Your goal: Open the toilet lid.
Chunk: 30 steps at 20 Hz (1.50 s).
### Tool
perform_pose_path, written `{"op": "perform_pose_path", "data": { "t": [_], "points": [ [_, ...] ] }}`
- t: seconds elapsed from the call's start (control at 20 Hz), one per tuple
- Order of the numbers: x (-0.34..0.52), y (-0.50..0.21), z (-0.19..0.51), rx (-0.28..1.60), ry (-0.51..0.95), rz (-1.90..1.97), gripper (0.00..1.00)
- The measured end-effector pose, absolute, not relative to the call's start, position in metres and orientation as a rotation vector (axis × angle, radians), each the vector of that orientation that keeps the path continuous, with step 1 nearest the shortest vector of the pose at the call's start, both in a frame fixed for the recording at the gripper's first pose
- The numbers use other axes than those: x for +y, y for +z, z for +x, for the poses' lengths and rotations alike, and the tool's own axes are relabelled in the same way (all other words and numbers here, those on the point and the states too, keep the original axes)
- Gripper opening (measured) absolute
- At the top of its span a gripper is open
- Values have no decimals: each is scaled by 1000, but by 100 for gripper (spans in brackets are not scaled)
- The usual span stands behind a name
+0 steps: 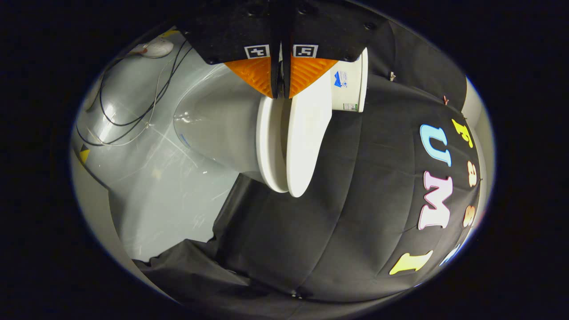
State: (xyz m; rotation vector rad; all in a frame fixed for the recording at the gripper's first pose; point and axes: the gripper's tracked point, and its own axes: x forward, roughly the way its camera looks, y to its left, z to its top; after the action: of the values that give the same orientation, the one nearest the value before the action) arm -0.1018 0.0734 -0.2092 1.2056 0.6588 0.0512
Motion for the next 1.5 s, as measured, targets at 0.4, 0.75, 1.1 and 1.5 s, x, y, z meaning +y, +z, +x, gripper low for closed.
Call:
{"op": "perform_pose_path", "data": {
  "t": [0.4, 0.75, 1.1, 1.5],
  "points": [
    [81, -168, -96, 635, 41, 1106, 5],
    [96, -110, -89, 576, 60, 1018, 5],
    [124, -65, -81, 531, 70, 890, 5],
    [164, -14, -76, 485, 60, 726, 5]
  ]
}}
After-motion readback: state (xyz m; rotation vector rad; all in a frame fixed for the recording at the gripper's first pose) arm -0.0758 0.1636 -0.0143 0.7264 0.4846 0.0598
